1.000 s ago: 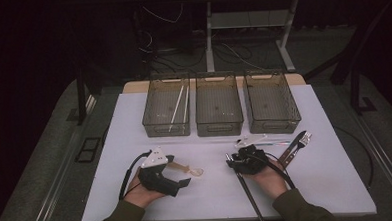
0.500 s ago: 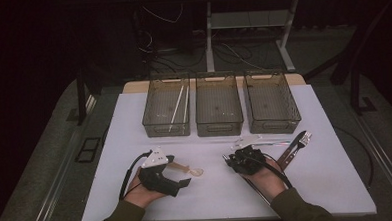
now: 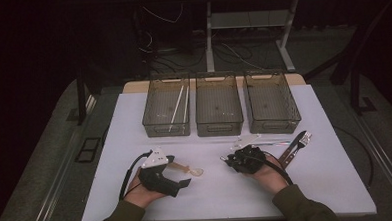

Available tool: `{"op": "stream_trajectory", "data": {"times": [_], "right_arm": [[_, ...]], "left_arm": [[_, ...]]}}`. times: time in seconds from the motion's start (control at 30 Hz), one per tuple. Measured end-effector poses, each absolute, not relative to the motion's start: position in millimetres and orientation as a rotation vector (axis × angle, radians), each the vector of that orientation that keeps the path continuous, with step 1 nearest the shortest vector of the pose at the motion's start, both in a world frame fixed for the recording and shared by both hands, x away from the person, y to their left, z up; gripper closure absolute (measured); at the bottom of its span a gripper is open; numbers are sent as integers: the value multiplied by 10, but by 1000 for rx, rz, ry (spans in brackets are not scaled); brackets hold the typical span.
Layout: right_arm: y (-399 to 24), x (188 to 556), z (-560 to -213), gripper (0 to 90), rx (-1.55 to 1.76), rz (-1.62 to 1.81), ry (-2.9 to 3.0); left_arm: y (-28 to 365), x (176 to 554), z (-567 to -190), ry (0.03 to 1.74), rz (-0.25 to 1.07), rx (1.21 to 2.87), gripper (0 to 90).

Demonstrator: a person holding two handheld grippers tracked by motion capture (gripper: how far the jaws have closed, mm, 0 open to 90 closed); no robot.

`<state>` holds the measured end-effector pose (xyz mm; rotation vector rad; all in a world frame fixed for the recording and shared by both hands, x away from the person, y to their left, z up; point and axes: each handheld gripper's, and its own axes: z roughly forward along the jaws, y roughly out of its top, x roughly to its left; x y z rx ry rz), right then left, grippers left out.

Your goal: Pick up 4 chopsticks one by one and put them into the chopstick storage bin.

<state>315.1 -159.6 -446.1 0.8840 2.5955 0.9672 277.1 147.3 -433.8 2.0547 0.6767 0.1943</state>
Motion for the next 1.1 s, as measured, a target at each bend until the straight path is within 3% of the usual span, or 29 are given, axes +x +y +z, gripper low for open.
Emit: {"op": "stream_trajectory", "data": {"times": [0.17, 0.5, 0.87, 1.1], "right_arm": [[-1623, 3174, -4462, 758, 908, 995, 2604], [-1861, 3120, -4276, 536, 997, 1111, 2635], [-2334, 2817, -4099, 595, 999, 1091, 2647], [-2628, 2628, -4129, 775, 1040, 1021, 2663]], "left_arm": [[1473, 2771, -4345, 663, 190, 2055, 5], [1500, 2756, -4337, 637, 186, 2055, 0], [1527, 2683, -4328, 633, 176, 2050, 0], [1493, 2691, -4348, 627, 171, 2065, 0]]}}
